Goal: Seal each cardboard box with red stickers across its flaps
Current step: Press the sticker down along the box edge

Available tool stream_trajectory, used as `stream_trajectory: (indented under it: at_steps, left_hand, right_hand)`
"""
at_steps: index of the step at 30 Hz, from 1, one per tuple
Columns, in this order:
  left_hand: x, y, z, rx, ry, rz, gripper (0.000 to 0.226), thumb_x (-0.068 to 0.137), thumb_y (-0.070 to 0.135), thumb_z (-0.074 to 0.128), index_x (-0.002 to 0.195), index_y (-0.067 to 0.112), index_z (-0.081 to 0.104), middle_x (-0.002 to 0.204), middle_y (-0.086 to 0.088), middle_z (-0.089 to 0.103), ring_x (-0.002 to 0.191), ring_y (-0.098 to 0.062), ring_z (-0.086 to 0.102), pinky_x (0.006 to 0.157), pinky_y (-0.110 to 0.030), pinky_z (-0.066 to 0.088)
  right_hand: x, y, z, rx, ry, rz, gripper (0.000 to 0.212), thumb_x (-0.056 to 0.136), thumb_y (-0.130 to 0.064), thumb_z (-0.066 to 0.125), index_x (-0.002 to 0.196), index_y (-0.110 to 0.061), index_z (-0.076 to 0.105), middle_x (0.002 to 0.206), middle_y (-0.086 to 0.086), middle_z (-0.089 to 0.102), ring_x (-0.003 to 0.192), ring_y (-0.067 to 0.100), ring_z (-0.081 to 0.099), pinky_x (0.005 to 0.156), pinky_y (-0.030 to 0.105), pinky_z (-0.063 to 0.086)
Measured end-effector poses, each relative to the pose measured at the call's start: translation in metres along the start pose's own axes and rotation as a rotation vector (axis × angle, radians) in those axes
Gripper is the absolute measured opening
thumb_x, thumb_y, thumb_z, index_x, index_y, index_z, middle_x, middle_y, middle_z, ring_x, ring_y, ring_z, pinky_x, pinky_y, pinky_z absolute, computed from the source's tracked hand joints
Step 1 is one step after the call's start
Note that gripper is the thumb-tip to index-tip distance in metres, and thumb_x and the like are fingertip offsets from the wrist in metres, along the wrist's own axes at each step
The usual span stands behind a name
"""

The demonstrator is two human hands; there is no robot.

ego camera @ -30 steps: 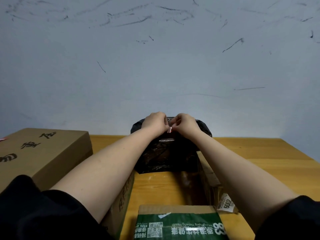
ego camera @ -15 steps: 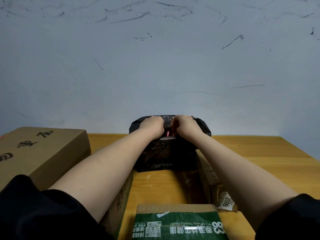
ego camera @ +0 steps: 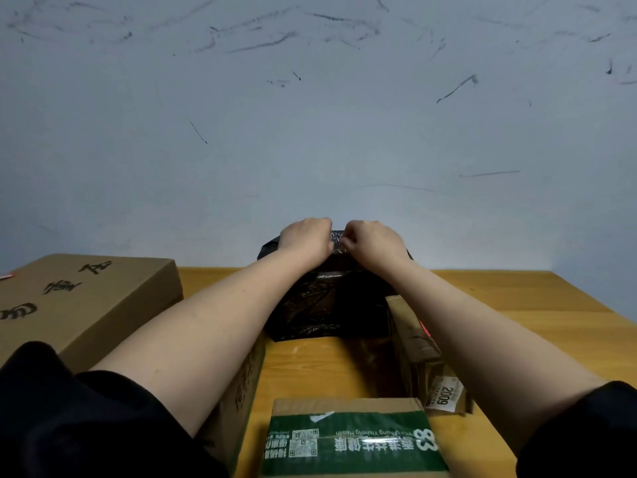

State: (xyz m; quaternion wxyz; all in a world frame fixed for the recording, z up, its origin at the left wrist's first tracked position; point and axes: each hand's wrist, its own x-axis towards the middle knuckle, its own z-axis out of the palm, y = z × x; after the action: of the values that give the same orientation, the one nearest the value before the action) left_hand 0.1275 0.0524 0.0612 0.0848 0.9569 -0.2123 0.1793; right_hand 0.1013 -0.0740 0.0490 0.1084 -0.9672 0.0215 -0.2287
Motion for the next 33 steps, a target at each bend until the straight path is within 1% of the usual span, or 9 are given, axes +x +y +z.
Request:
stream_trajectory:
  at_steps: [2, 7, 11, 14, 18, 24, 28, 31, 33]
  left_hand:
    - [-0.004, 0.006, -0.013, -0.03, 0.014, 0.007, 0.019, 0.092, 0.02, 0.049, 0.109, 0.017, 0.056, 0.116, -0.006, 0.061, 0.107, -0.029, 0.057, 0.073, -0.031, 0.038]
    - [-0.026, 0.029, -0.053, -0.093, -0.015, 0.017, 0.017, 0.091, 0.028, 0.052, 0.105, 0.022, 0.061, 0.117, -0.003, 0.061, 0.109, -0.025, 0.056, 0.075, -0.028, 0.038]
    - [-0.054, 0.055, -0.077, -0.124, -0.03, 0.068, 0.012, 0.091, 0.024, 0.051, 0.097, 0.025, 0.061, 0.114, -0.002, 0.063, 0.105, -0.024, 0.057, 0.073, -0.028, 0.039]
    - [-0.078, 0.076, -0.09, -0.175, -0.019, 0.114, 0.006, 0.091, 0.024, 0.052, 0.09, 0.028, 0.057, 0.113, -0.002, 0.064, 0.105, -0.024, 0.058, 0.076, -0.029, 0.043]
    - [-0.11, 0.103, -0.101, -0.226, -0.002, 0.136, 0.011, 0.092, 0.028, 0.053, 0.1, 0.024, 0.06, 0.116, -0.002, 0.062, 0.109, -0.024, 0.056, 0.081, -0.031, 0.044]
    - [-0.158, 0.147, -0.098, -0.199, 0.045, 0.25, 0.016, 0.091, 0.022, 0.052, 0.105, 0.02, 0.06, 0.114, -0.006, 0.064, 0.107, -0.029, 0.058, 0.079, -0.032, 0.043]
    - [-0.192, 0.183, -0.083, -0.209, 0.045, 0.331, 0.017, 0.092, 0.017, 0.052, 0.109, 0.016, 0.056, 0.113, -0.01, 0.063, 0.106, -0.032, 0.057, 0.076, -0.034, 0.04]
    - [-0.211, 0.204, -0.064, -0.259, -0.041, 0.338, 0.021, 0.092, 0.014, 0.051, 0.113, 0.012, 0.053, 0.115, -0.013, 0.06, 0.108, -0.035, 0.056, 0.077, -0.035, 0.04]
    - [-0.219, 0.212, -0.048, -0.302, -0.112, 0.323, 0.022, 0.093, 0.01, 0.05, 0.115, 0.011, 0.051, 0.116, -0.015, 0.059, 0.108, -0.035, 0.056, 0.076, -0.035, 0.04]
  right_hand:
    - [-0.005, -0.002, -0.015, 0.028, 0.002, 0.012, 0.022, 0.09, -0.025, 0.049, 0.103, -0.019, 0.066, 0.11, 0.007, 0.067, 0.104, 0.029, 0.06, 0.075, 0.033, 0.043]
    - [-0.031, -0.002, -0.058, 0.031, 0.038, 0.044, 0.02, 0.088, -0.025, 0.051, 0.099, -0.024, 0.067, 0.107, 0.004, 0.068, 0.101, 0.027, 0.061, 0.071, 0.031, 0.042]
    - [-0.064, 0.001, -0.09, 0.048, 0.033, 0.077, 0.015, 0.086, -0.027, 0.052, 0.093, -0.027, 0.066, 0.101, 0.001, 0.069, 0.095, 0.023, 0.062, 0.068, 0.029, 0.041]
    - [-0.096, 0.007, -0.112, 0.056, 0.026, 0.095, 0.008, 0.085, -0.03, 0.055, 0.086, -0.029, 0.063, 0.095, 0.0, 0.07, 0.091, 0.022, 0.064, 0.069, 0.03, 0.045]
    - [-0.139, 0.024, -0.134, 0.091, 0.02, 0.114, 0.01, 0.086, -0.036, 0.057, 0.085, -0.028, 0.063, 0.089, -0.002, 0.071, 0.085, 0.02, 0.067, 0.078, 0.038, 0.055]
    - [-0.206, 0.057, -0.143, 0.125, 0.031, 0.188, 0.007, 0.089, -0.031, 0.06, 0.085, -0.027, 0.065, 0.08, -0.007, 0.069, 0.074, 0.013, 0.066, 0.076, 0.04, 0.056]
    - [-0.245, 0.079, -0.135, 0.091, -0.042, 0.273, 0.015, 0.087, -0.031, 0.062, 0.072, -0.03, 0.058, 0.079, -0.007, 0.07, 0.074, 0.013, 0.067, 0.074, 0.039, 0.056]
    - [-0.267, 0.093, -0.123, 0.037, -0.1, 0.358, 0.02, 0.083, -0.032, 0.061, 0.065, -0.03, 0.053, 0.084, -0.003, 0.071, 0.081, 0.02, 0.068, 0.071, 0.034, 0.053]
    - [-0.278, 0.102, -0.113, 0.011, -0.135, 0.417, 0.017, 0.082, -0.032, 0.061, 0.067, -0.029, 0.053, 0.091, -0.001, 0.071, 0.088, 0.022, 0.067, 0.069, 0.031, 0.049]
